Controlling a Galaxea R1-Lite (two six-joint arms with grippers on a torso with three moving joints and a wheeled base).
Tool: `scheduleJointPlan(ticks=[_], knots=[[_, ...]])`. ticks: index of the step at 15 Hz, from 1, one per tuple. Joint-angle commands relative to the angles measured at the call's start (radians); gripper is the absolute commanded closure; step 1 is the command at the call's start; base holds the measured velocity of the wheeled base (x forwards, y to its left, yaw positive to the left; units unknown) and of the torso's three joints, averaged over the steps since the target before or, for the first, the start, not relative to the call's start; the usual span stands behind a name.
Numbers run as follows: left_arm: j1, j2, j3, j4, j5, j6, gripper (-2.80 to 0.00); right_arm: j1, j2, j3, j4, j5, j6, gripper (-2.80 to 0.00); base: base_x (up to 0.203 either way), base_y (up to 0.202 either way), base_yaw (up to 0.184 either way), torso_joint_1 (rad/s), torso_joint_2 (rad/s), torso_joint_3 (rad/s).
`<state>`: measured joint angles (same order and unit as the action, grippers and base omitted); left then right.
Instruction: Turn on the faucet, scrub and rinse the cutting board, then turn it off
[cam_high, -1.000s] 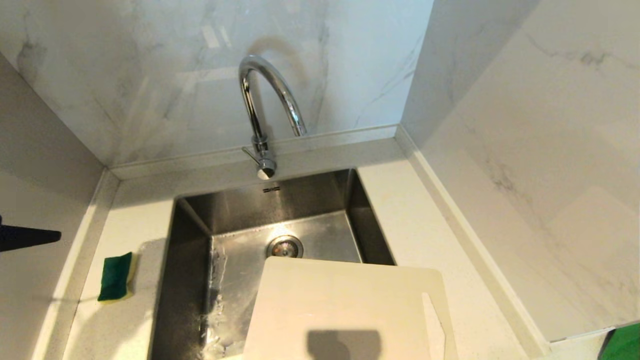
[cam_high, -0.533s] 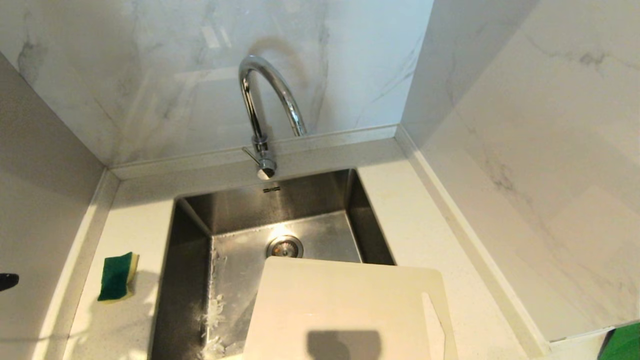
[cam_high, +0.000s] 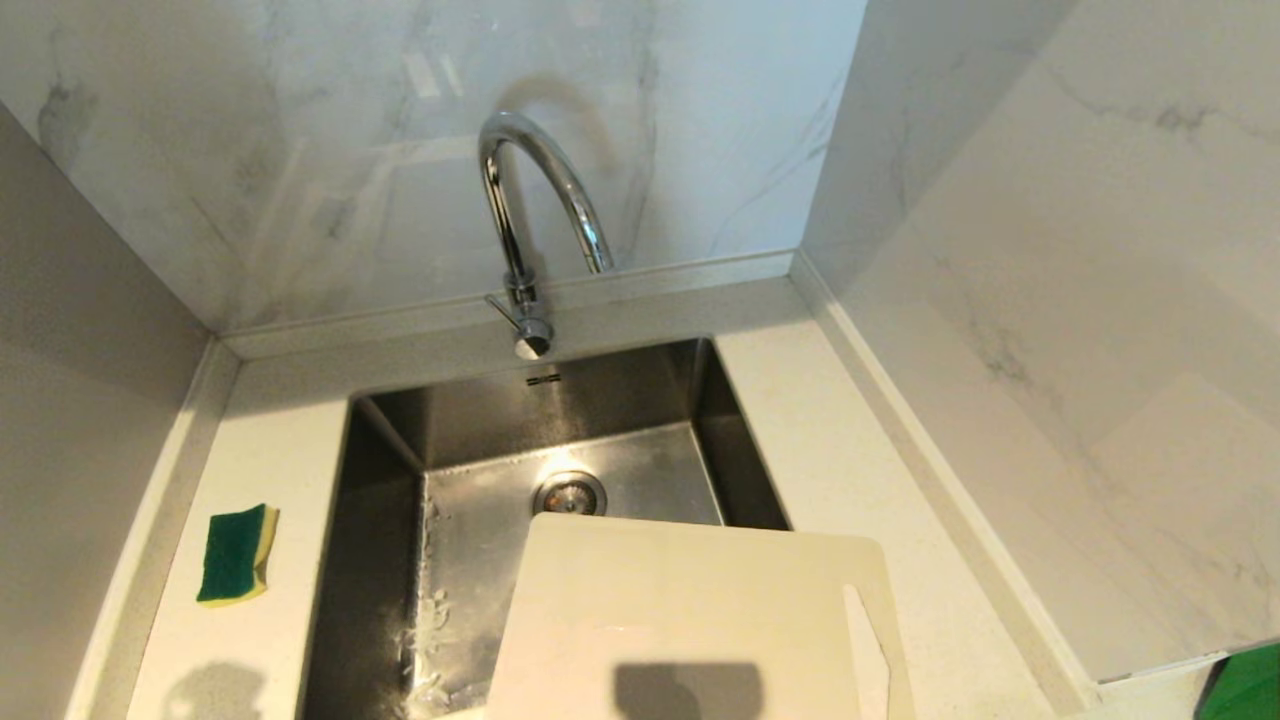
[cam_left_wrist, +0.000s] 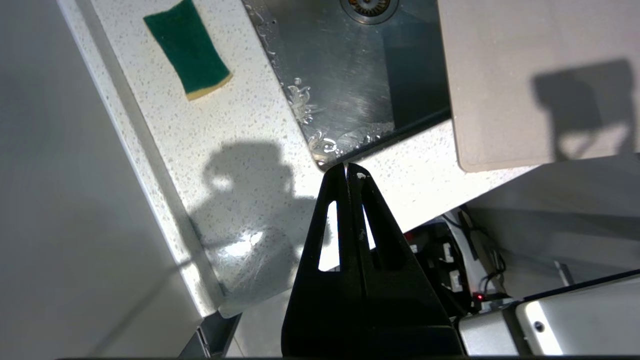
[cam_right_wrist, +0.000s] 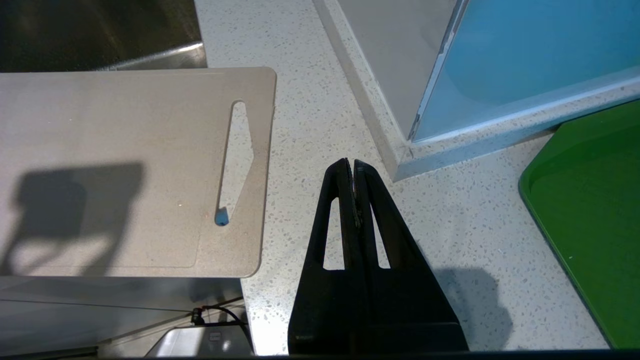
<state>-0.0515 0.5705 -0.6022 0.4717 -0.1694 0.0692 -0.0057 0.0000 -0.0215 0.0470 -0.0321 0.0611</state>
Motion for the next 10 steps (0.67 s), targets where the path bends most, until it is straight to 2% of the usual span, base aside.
scheduleJointPlan(ticks=[1, 5, 10], knots=[[-0.001, -0.138, 0.108, -0.034, 0.006, 0.001, 0.00, 0.000, 0.000, 0.000, 0.001, 0.000, 0.002, 0.00, 0.000, 0.000, 0.000, 0.000, 0.00, 0.000], [-0.002, -0.279, 0.294, -0.110, 0.054, 0.002, 0.00, 0.000, 0.000, 0.000, 0.001, 0.000, 0.000, 0.00, 0.000, 0.000, 0.000, 0.000, 0.00, 0.000], [-0.001, -0.312, 0.473, -0.232, 0.093, -0.025, 0.00, 0.000, 0.000, 0.000, 0.001, 0.000, 0.001, 0.00, 0.000, 0.000, 0.000, 0.000, 0.00, 0.000]])
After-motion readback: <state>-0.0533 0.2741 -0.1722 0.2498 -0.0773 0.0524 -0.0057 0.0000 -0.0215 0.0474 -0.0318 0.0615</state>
